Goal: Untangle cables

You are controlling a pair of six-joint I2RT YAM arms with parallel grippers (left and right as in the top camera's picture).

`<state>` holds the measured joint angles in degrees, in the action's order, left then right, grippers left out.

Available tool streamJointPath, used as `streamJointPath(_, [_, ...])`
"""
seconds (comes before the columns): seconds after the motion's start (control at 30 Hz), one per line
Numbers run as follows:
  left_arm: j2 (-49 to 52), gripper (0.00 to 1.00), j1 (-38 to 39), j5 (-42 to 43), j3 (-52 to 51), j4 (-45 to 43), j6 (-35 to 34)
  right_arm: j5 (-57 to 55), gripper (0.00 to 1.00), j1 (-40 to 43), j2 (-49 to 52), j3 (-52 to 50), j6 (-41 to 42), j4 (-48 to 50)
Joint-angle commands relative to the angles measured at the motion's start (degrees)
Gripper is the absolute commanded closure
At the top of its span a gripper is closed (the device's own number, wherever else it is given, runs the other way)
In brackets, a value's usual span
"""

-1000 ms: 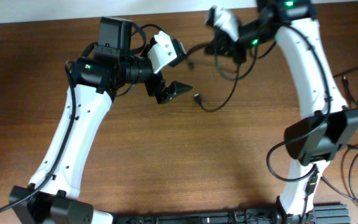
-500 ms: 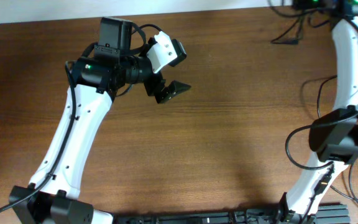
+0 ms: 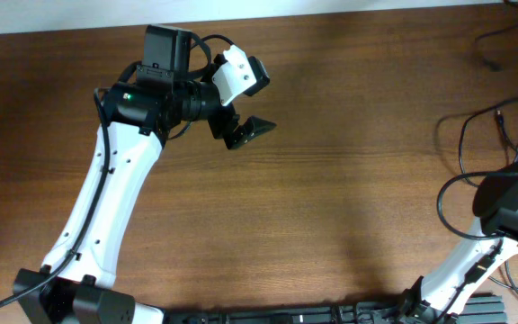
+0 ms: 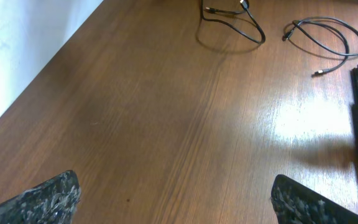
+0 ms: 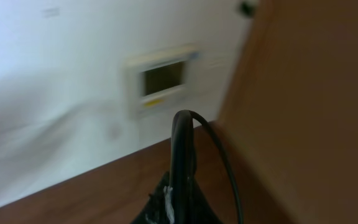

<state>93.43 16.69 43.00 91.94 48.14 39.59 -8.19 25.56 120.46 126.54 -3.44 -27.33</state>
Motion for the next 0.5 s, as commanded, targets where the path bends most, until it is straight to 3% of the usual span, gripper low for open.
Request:
streamJointPath(0.0, [-0.87,0.01,-0.22,0.17,0.0,-0.07,-0.15,-4.13,0.96,2.08,3.65,0.37,-0.81,1.36])
streamJointPath(0.33, [-0.87,0.01,-0.22,0.15,0.0,-0.07,-0.15,-2.71,0.95,2.58,16.9,0.37,-3.58,-6.25])
streamJointPath(0.4, [-0.87,0.01,-0.22,0.15,0.0,-0.07,-0.15,0.2,0.8,2.19,18.71,0.37,-3.58,-8.55])
streamJointPath(0.47, [-0.87,0.01,-0.22,0.15,0.0,-0.07,-0.15,4.0,0.43,1.81,19.69,0.37,-3.56,-10.6])
